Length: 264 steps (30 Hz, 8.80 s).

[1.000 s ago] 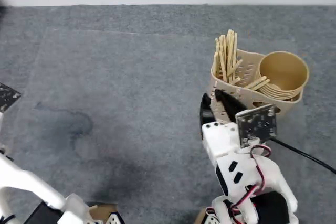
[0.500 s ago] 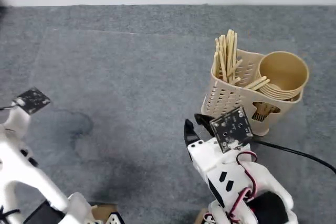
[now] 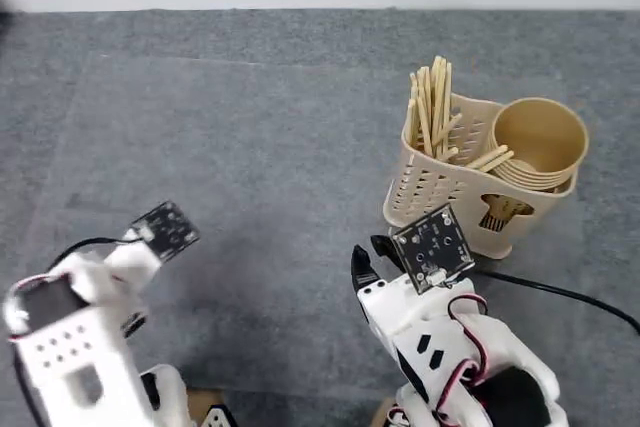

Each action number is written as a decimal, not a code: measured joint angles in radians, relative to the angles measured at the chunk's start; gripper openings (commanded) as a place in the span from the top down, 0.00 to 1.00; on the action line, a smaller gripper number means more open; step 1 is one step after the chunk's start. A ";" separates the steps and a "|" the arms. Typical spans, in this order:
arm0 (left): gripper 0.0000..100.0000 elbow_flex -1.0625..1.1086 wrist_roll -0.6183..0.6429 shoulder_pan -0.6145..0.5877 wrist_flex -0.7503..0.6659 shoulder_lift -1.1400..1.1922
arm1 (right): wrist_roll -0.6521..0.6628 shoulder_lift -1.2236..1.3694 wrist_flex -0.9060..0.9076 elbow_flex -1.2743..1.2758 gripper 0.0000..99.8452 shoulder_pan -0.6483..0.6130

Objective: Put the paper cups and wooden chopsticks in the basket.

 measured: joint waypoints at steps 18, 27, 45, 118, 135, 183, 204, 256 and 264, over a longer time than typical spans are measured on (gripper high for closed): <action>0.86 0.641 0.979 0.278 -0.474 -0.786 | -0.146 0.000 0.126 0.000 0.93 0.164; 0.86 0.717 1.030 0.278 -0.477 -0.801 | -0.146 0.000 0.126 -0.127 0.98 0.166; 0.86 0.717 1.037 0.278 -0.288 -0.801 | -0.152 0.265 0.296 -0.528 0.99 0.129; 0.86 0.717 1.037 0.278 -0.288 -0.801 | -0.508 1.752 0.149 -0.746 0.85 -0.074; 0.86 0.717 1.037 0.278 -0.288 -0.801 | -0.520 1.907 0.035 -0.750 0.85 -0.043; 0.86 0.717 1.037 0.278 -0.288 -0.801 | -0.586 2.076 0.064 -1.189 0.99 -0.043; 0.86 0.717 1.037 0.278 -0.288 -0.801 | -0.189 1.738 0.419 -1.860 0.99 0.075; 0.86 0.717 1.037 0.278 -0.288 -0.801 | -0.034 1.263 -0.245 -1.249 0.85 0.525; 0.86 0.717 1.037 0.278 -0.288 -0.801 | -0.034 1.142 -0.164 -1.249 0.85 0.474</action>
